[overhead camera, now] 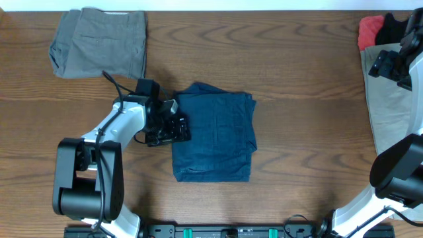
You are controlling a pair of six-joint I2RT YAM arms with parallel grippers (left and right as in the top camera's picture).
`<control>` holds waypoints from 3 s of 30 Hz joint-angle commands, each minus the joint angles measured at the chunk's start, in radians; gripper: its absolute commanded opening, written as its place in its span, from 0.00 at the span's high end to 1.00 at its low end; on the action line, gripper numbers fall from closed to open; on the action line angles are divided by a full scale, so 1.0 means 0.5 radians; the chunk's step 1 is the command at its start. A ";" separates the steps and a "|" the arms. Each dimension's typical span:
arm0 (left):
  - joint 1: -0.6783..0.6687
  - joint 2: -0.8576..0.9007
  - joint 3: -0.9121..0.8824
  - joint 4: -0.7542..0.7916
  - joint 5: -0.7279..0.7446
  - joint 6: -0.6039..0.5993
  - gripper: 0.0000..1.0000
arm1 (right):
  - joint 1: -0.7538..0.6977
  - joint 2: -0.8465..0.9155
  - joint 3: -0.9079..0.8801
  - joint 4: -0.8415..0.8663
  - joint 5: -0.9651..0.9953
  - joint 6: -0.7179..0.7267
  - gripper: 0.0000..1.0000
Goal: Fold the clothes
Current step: 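Grasp the left edge of the folded shorts with the left gripper, then carry the folded shorts to the grey trousers at top left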
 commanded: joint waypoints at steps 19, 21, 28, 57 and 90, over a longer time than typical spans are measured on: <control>0.003 0.054 0.437 0.134 -0.668 0.196 0.94 | -0.008 0.008 0.011 -0.001 0.021 0.024 0.01; 0.003 0.054 0.529 0.145 -0.820 0.222 0.94 | -0.008 0.008 0.011 -0.001 0.021 0.024 0.01; 0.011 0.054 0.795 0.351 -1.250 0.237 0.94 | -0.008 0.008 0.011 -0.002 0.021 0.024 0.01; 0.212 0.024 1.142 0.738 -1.274 0.004 0.94 | -0.008 0.008 0.011 -0.002 0.021 0.024 0.01; 0.325 0.325 1.143 1.115 -1.822 -0.450 0.94 | -0.006 0.008 0.011 -0.002 0.021 0.024 0.01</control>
